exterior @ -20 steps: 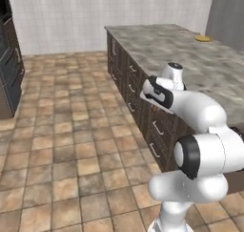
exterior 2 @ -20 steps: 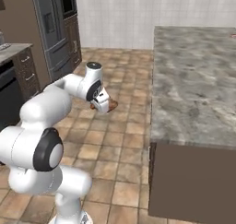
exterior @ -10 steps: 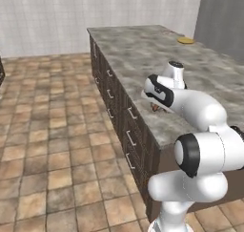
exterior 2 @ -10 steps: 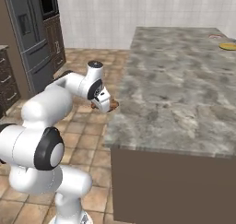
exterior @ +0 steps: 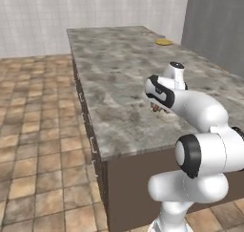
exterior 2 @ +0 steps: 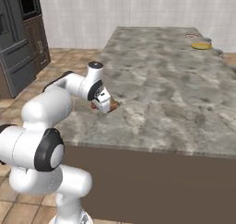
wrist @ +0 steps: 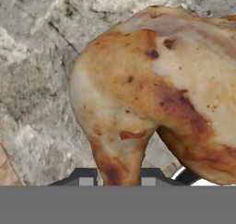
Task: Take the chicken drumsticks from the pan and place one on each plate on the dining counter.
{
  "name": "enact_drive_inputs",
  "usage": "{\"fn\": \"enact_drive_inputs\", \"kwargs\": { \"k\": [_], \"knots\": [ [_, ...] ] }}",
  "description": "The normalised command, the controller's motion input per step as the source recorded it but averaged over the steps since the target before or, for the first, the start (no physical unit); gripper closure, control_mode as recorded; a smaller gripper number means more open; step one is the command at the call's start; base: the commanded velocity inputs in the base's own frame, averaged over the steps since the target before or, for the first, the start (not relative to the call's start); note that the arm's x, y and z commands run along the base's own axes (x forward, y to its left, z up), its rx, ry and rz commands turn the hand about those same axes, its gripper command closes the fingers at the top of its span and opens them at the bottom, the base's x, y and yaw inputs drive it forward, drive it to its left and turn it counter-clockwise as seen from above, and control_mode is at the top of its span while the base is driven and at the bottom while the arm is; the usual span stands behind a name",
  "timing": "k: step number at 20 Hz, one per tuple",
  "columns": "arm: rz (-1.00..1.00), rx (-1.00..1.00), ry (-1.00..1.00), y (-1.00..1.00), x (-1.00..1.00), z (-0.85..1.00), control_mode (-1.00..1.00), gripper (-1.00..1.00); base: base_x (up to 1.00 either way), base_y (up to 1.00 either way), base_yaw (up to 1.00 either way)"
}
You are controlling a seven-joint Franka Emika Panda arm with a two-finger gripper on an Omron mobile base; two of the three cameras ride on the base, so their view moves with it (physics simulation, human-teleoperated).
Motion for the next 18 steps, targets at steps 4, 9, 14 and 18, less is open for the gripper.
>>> {"fn": "enact_drive_inputs", "kwargs": {
  "k": [4, 9, 14, 18],
  "knots": [
    [0.0, 0.0, 0.0, 0.0, 0.0, 0.0, 1.0, 1.0, 0.46, -0.85, 0.0],
    [0.0, 0.0, 0.0, 0.0, 0.0, 0.0, 1.0, 1.0, 0.7, -0.57, -0.02],
    [0.0, 0.0, 0.0, 0.0, 0.0, 0.0, 1.0, 1.0, 0.2, -0.91, -0.1],
    [0.0, 0.0, 0.0, 0.0, 0.0, 0.0, 1.0, 1.0, 0.11, -0.95, -0.1]
  ]
}}
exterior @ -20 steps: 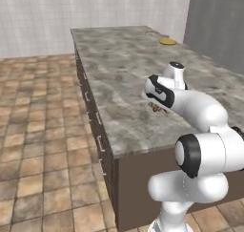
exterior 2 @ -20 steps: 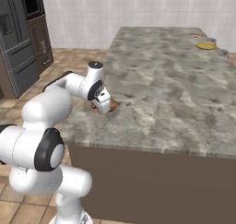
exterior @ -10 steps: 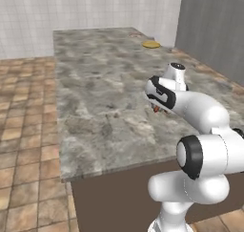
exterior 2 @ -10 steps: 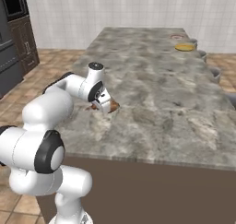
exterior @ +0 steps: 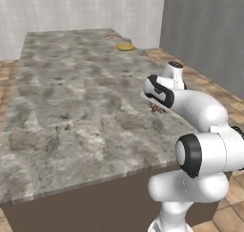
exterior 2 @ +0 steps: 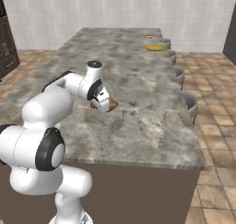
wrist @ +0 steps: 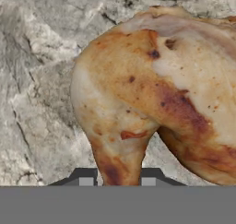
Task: Take the chicken drumsticks from the pan and place one on each plate on the dining counter.
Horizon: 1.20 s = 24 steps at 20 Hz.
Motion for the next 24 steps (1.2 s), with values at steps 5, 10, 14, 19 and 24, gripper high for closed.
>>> {"fn": "enact_drive_inputs", "kwargs": {
  "k": [5, 10, 14, 19, 24],
  "knots": [
    [0.0, 0.0, 0.0, 0.0, 0.0, 0.0, 1.0, 1.0, 0.12, -0.96, -0.11],
    [0.0, 0.0, 0.0, 0.0, 0.0, 0.0, 1.0, 1.0, 0.19, -0.98, -0.05],
    [0.0, 0.0, 0.0, 0.0, 0.0, 0.0, 1.0, 1.0, 0.26, -0.98, 0.0],
    [0.0, 0.0, 0.0, 0.0, 0.0, 0.0, 1.0, 1.0, 0.29, -0.99, 0.0],
    [0.0, 0.0, 0.0, 0.0, 0.0, 0.0, 1.0, 1.0, 0.45, -0.94, 0.0]
  ]
}}
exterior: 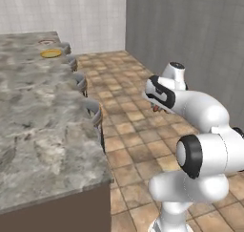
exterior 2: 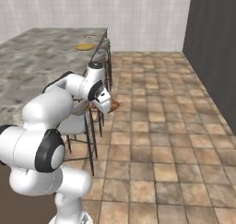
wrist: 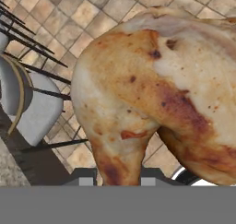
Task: Take the chicken drumsticks from the pan and place one on each plate on the dining counter.
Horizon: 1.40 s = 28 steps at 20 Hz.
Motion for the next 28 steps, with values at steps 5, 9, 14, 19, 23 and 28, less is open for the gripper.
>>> {"fn": "enact_drive_inputs", "kwargs": {
  "k": [5, 9, 14, 19, 23, 28],
  "knots": [
    [0.0, 0.0, 0.0, 0.0, 0.0, 0.0, 1.0, 1.0, 0.64, -0.72, 0.06],
    [0.0, 0.0, 0.0, 0.0, 0.0, 0.0, 1.0, 1.0, 0.86, -0.49, 0.16],
    [0.0, 0.0, 0.0, 0.0, 0.0, 0.0, 1.0, 1.0, 0.99, -0.34, 0.17],
    [0.0, 0.0, 0.0, 0.0, 0.0, 0.0, 1.0, 1.0, 1.0, -0.26, 0.18],
    [0.0, 0.0, 0.0, 0.0, 0.0, 0.0, 1.0, 1.0, 1.0, -0.28, 0.16],
    [0.0, 0.0, 0.0, 0.0, 0.0, 0.0, 1.0, 1.0, 1.0, -0.29, 0.15]
  ]
}}
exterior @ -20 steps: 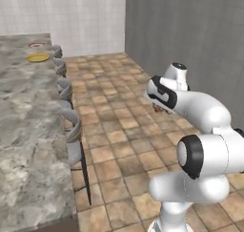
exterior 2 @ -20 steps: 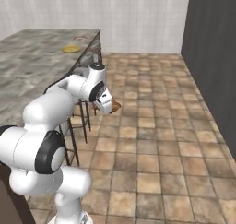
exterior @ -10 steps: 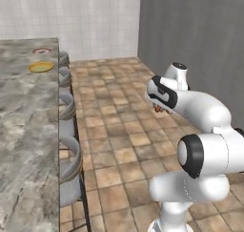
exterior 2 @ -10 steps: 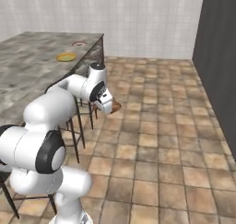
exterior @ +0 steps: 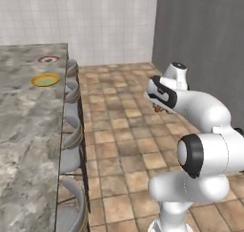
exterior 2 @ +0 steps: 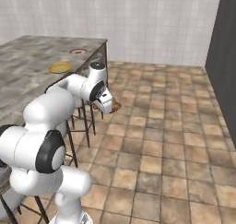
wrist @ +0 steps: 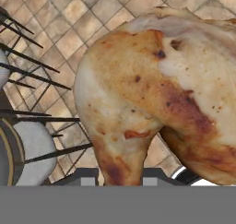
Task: Take the chicken drumsticks from the pan and place one on each plate on the dining counter.
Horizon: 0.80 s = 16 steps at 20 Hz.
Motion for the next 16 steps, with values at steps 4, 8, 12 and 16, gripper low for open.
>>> {"fn": "enact_drive_inputs", "kwargs": {
  "k": [4, 8, 12, 16],
  "knots": [
    [0.0, 0.0, 0.0, 0.0, 0.0, 0.0, 1.0, 1.0, 1.0, -0.3, 0.14],
    [0.0, 0.0, 0.0, 0.0, 0.0, 0.0, 1.0, 1.0, 1.0, -0.29, 0.14],
    [0.0, 0.0, 0.0, 0.0, 0.0, 0.0, 1.0, 1.0, 1.0, -0.29, 0.15],
    [0.0, 0.0, 0.0, 0.0, 0.0, 0.0, 1.0, 1.0, 1.0, -0.3, 0.16]
  ]
}}
